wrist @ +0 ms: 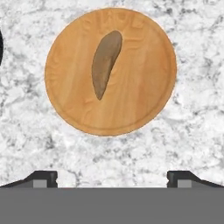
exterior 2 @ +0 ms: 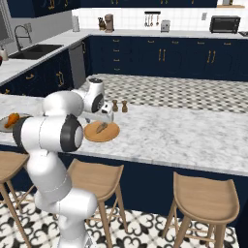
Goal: Pick the chicken drumstick and sweet potato from their plates and place them in the bowl. Then put the bowl in the fridge.
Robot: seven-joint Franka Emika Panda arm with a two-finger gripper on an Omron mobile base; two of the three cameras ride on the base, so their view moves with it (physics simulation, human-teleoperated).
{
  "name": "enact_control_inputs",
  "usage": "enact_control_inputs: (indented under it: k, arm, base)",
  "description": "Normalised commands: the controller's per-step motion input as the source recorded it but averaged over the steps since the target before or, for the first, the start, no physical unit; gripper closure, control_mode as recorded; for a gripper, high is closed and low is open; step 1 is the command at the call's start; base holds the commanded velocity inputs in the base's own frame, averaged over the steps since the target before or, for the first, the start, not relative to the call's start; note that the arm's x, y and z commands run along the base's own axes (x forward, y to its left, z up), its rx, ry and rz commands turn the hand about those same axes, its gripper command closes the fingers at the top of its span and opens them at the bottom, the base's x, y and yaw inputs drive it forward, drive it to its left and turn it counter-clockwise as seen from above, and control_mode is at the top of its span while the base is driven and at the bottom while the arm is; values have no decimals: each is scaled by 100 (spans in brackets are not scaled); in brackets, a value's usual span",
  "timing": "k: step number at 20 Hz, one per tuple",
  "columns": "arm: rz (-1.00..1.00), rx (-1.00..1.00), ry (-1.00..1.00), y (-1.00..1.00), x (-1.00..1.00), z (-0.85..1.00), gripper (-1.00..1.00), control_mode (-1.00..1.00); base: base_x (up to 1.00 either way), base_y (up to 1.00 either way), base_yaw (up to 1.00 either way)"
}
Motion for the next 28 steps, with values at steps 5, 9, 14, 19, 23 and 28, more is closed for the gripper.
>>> enact_control_inputs:
  k: [5, 9, 14, 19, 23, 28]
  arm:
    - [-5, 0, 4, 11, 44, -44, -100, -100]
    - [-5, 0, 5, 9, 42, -29, -100, -100]
    - [-1, 0, 4, 3, 54, -18, -100, -100]
    - [-2, 0, 2, 5, 42, -36, -100, -100]
    - [-2, 0, 1, 7, 32, -40, -100, -100]
    - [-2, 0, 0, 12, 20, -39, -100, -100]
  base:
    - [0, 0, 0]
    - [0, 0, 0]
    - [0, 0, 0]
    - [0, 0, 0]
    - [0, 0, 0]
    - [0, 0, 0]
